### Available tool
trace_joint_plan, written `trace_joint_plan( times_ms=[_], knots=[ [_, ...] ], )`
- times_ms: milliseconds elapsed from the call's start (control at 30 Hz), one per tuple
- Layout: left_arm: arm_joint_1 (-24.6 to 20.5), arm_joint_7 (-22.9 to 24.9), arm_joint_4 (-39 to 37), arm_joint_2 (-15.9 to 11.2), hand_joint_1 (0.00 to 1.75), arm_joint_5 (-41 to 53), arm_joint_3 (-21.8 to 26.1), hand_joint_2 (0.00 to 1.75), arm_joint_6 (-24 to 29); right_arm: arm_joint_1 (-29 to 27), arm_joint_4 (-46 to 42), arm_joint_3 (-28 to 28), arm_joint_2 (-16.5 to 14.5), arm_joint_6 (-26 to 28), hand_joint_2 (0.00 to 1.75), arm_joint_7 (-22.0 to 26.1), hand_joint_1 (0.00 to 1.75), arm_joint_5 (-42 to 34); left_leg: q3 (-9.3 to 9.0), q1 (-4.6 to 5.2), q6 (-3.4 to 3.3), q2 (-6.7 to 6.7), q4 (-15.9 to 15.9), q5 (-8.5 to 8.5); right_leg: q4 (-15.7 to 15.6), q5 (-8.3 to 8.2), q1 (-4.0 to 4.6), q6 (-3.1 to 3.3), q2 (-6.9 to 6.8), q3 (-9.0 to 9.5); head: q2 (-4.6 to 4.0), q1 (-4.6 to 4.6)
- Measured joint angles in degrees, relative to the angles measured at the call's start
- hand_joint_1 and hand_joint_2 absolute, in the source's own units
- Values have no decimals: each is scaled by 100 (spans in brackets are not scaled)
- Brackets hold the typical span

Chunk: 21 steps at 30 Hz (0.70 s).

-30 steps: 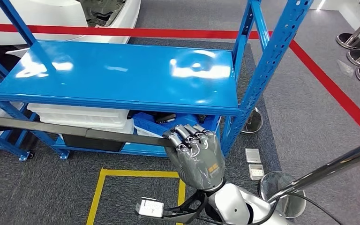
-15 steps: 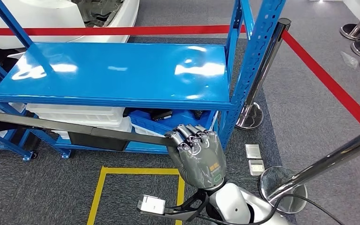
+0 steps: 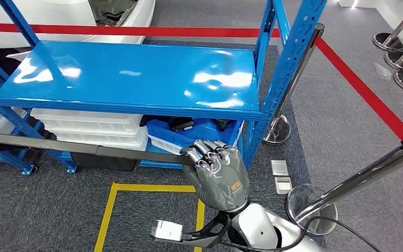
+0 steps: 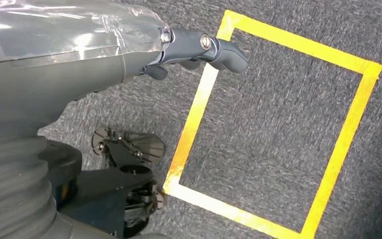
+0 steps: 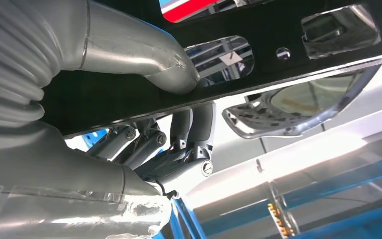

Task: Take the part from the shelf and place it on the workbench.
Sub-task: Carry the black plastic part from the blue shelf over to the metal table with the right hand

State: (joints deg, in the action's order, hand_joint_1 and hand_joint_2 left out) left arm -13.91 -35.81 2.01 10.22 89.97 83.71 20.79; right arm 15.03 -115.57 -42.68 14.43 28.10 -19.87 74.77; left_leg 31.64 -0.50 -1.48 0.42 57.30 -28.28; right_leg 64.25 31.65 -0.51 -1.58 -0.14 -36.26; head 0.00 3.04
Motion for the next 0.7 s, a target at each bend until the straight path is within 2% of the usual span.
trace_joint_plan(
  times_ms=[67, 100, 133, 167, 233, 267, 300, 400, 433, 500, 567, 600, 633, 667, 700],
  knots=[
    [4, 0, 0, 2, 0, 0, 0, 175, 4, 13, 27, 1, 0, 7, 175, 3, 175, -8, 66, 7, -20, 13, 24, 29, 734, 388, -10, -36, 3, -273, 0, 43],
    [7, 1, 0, 3, 0, -1, 0, 175, 4, 13, 43, 2, 0, 8, 175, 3, 175, -19, 99, 9, -19, 16, 46, 36, 968, 465, -16, -49, 3, -340, 0, 50],
    [8, 1, 0, 3, 0, -1, 0, 175, 4, 13, 58, 2, 0, 8, 175, 3, 175, -33, 127, 8, -18, 17, 72, 41, 993, 430, -21, -56, 2, -304, 0, 54],
    [8, 1, 0, 3, 0, -1, 0, 175, 4, 14, 70, 3, 0, 8, 175, 3, 175, -59, 150, 5, -14, 17, 100, 43, 788, 298, -28, -58, 2, -158, 0, 59],
    [5, 1, 0, 4, 0, -1, 0, 175, 4, 29, 85, 3, -1, 8, 175, 3, 175, -122, 187, 7, 14, 15, 165, 35, 15, -7, -35, -49, 0, 279, 0, 77],
    [2, 0, 0, 5, 0, -1, 0, 175, 4, 39, 89, 4, -2, 8, 175, 3, 175, -163, 209, 16, 39, 11, 198, 35, -285, -97, -31, -29, 5, 426, 0, 83],
    [0, -1, 0, 5, 0, -1, 0, 175, 4, 46, 93, 4, -2, 8, 175, 3, 175, -198, 231, 25, 74, 9, 221, 42, -452, -131, -25, -5, 11, 493, 0, 81],
    [-1, 0, 0, 5, 0, -1, 1, 175, 4, 54, 113, 5, -4, 2, 175, 7, 175, -237, 268, 20, 177, 2, 246, 77, -489, -183, -12, 102, 22, 454, 0, 60],
    [-2, 0, 0, 5, 0, -1, 1, 175, 6, 59, 118, 5, -4, -1, 175, 11, 175, -231, 290, 13, 210, -1, 305, 16, -504, -214, -18, 147, 16, 441, 0, 50],
    [-3, 1, 0, 5, 0, -1, 2, 175, 10, 71, 121, 5, -8, -7, 175, 22, 175, -221, 438, -4, 272, -8, 728, -323, -534, -275, -38, 232, -2, 397, 0, 6],
    [-1, 3, 0, 5, 0, -1, 2, 175, 13, 74, 128, 5, -14, -11, 175, 29, 175, -220, 686, -13, 314, -8, 1440, -742, -522, -317, -30, 267, -10, 324, 0, -36],
    [1, 5, 0, 5, 0, -1, 2, 175, 13, 73, 136, 5, -17, -14, 175, 31, 175, -220, 759, -14, 321, -8, 1698, -851, -512, -335, -26, 270, -14, 286, 0, -42],
    [3, 7, 0, 5, 0, -1, 2, 175, 13, 74, 146, 4, -17, -18, 175, 31, 175, -220, 739, -13, 316, -8, 1767, -854, -501, -353, -22, 267, -16, 252, 0, -45],
    [3, 9, 0, 5, 0, -1, 2, 175, 13, 74, 155, 4, -17, -22, 175, 32, 175, -220, 610, -11, 301, -9, 1611, -755, -492, -369, -19, 260, -15, 226, 0, -47],
    [1, 13, 0, 5, 0, -1, 2, 175, 11, 76, 162, 3, -18, -28, 175, 33, 175, -220, 386, -6, 273, -11, 1258, -585, -485, -383, -17, 249, -14, 210, 0, -48]
  ],
)
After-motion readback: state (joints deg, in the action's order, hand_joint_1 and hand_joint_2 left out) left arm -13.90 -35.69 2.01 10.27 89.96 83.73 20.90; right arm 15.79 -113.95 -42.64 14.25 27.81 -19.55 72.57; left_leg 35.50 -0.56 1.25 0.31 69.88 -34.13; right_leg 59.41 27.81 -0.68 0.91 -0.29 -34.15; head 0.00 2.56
